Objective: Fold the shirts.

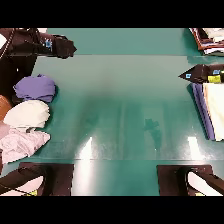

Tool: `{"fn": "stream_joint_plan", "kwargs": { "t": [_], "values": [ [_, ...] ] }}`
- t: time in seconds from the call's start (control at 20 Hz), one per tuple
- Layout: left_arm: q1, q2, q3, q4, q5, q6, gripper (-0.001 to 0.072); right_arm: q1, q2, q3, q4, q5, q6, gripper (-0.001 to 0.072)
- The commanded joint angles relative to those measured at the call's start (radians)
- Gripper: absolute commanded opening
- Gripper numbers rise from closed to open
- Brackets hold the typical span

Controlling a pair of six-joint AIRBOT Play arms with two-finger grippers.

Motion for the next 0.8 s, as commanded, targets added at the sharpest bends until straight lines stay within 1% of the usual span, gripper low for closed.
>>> {"fn": "stream_joint_plan", "kwargs": {
  "t": [0.0, 0.5, 0.55, 0.7, 0.75],
  "values": [
    [0.000, 0.000, 0.000, 0.000, 0.002, 0.000, 0.0026, 0.003, 0.000, 0.001, 0.001, -0.011, 0.000, 0.0019],
    [0.000, 0.000, 0.000, 0.000, 0.003, 0.000, 0.0026, 0.003, 0.000, 0.001, 0.001, -0.011, 0.000, 0.0019],
    [0.000, 0.000, 0.000, -0.003, 0.028, 0.000, 0.0026, 0.003, 0.000, 0.001, 0.001, -0.011, 0.000, 0.0019],
    [0.000, 0.000, 0.000, -0.034, 0.212, -0.026, 0.0026, 0.003, 0.000, 0.001, 0.001, -0.016, 0.000, 0.0019],
    [0.000, 0.000, 0.000, -0.041, 0.253, -0.026, 0.0026, 0.003, 0.000, 0.001, 0.001, -0.023, 0.000, 0.0019]
  ]
}}
